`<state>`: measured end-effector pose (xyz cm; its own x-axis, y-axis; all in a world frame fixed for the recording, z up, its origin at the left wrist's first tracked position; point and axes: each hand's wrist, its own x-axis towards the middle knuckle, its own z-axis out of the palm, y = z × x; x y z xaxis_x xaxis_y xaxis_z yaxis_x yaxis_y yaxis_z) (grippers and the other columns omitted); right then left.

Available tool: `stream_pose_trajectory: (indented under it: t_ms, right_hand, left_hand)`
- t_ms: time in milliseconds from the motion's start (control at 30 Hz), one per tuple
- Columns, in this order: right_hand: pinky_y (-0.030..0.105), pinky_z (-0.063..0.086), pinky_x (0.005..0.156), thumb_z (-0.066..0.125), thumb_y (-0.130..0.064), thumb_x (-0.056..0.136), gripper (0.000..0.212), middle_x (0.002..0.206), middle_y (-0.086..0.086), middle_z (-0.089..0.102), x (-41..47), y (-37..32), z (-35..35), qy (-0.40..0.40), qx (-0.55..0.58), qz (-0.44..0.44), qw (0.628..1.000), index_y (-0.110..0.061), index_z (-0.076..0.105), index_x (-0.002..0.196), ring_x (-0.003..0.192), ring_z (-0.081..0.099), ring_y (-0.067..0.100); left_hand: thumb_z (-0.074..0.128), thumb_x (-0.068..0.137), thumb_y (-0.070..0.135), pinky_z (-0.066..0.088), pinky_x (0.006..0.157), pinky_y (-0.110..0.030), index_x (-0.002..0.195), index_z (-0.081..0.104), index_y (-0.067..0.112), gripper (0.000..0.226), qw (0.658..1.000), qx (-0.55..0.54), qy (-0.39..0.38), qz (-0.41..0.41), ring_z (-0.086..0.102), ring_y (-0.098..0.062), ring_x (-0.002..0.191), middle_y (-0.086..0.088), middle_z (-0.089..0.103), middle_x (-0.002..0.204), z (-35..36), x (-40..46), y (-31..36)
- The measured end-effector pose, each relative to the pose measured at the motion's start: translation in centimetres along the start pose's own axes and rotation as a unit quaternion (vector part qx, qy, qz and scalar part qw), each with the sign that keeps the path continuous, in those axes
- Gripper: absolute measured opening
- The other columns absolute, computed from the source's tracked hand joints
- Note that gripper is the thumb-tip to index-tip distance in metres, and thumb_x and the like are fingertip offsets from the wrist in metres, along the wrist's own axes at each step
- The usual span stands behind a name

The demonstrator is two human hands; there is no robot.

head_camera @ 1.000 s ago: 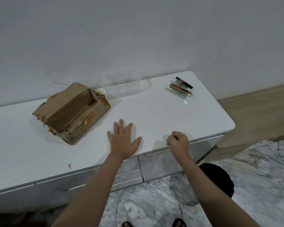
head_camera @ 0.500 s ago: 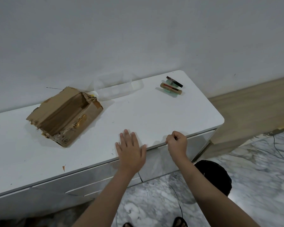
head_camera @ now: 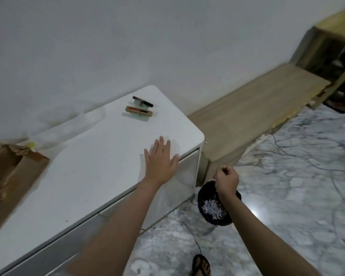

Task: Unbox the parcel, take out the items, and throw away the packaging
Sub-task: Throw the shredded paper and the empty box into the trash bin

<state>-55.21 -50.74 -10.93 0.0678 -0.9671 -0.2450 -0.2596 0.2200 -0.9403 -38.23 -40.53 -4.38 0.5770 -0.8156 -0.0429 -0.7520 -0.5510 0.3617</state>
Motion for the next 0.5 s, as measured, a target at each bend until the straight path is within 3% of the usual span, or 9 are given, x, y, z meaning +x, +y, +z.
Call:
stream_pose_trajectory:
  t_ms: [67,133,267,367,433,500]
  right_hand:
    - [0.034,0.033,0.055,0.05,-0.009,0.074,0.018,0.058,0.012,0.042,2.6,1.7,-1.7,0.002,-0.027,0.052,0.998,-0.003,0.045,0.059,0.058,0.039,0.023]
    - [0.035,0.033,0.051,0.047,-0.018,0.066,0.027,0.06,0.015,0.042,5.2,3.5,-2.8,0.002,-0.045,0.092,0.995,0.009,0.049,0.071,0.056,0.039,0.025]
    - [0.037,0.038,0.052,0.048,-0.014,0.07,0.014,0.06,0.015,0.045,8.5,5.7,-3.8,-0.004,-0.095,0.138,0.986,-0.006,0.041,0.06,0.056,0.045,0.026]
    - [0.043,0.054,0.068,0.053,-0.013,0.077,0.009,0.077,0.019,0.064,10.7,7.8,-4.2,0.003,-0.145,0.197,0.97,-0.006,0.058,0.073,0.076,0.062,0.036]
    - [0.039,0.05,0.071,0.057,-0.015,0.08,0.011,0.077,0.015,0.061,11.7,8.8,-4.5,0.004,-0.157,0.229,0.961,-0.004,0.058,0.078,0.078,0.059,0.034]
    - [0.035,0.041,0.067,0.055,-0.018,0.083,0.02,0.067,0.01,0.05,12.4,9.1,-4.5,-0.004,-0.133,0.272,0.953,-0.004,0.05,0.07,0.071,0.05,0.03]
  left_hand:
    - [0.026,0.095,0.049,0.006,0.112,-0.06,0.15,0.022,0.012,0.066,0.999,0.043,0.001,-0.023,0.007,-0.026,0.147,-0.011,0.011,0.16,0.8,1.9,0.3]
    - [0.017,0.088,0.054,0.015,0.109,-0.063,0.147,0.029,0.009,0.075,0.996,0.073,0.027,-0.031,0.016,-0.029,0.145,-0.014,0.019,0.157,1.5,2.4,0.4]
    - [0.025,0.085,0.051,0.02,0.107,-0.063,0.142,0.037,0.008,0.072,0.994,0.085,0.056,-0.037,0.024,-0.032,0.142,-0.015,0.028,0.154,2.2,2.5,0.4]
    - [0.032,0.086,0.047,0.022,0.106,-0.063,0.141,0.039,0.008,0.068,0.992,0.095,0.071,-0.035,0.028,-0.034,0.14,-0.016,0.03,0.153,2.3,2.7,0.3]
    - [0.032,0.086,0.047,0.023,0.105,-0.063,0.141,0.039,0.008,0.068,0.992,0.099,0.075,-0.035,0.028,-0.034,0.139,-0.016,0.031,0.152,2.3,2.6,0.2]
    - [0.031,0.086,0.048,0.022,0.106,-0.064,0.141,0.038,0.008,0.068,0.991,0.099,0.078,-0.035,0.028,-0.034,0.14,-0.016,0.03,0.152,2.5,2.6,0.2]
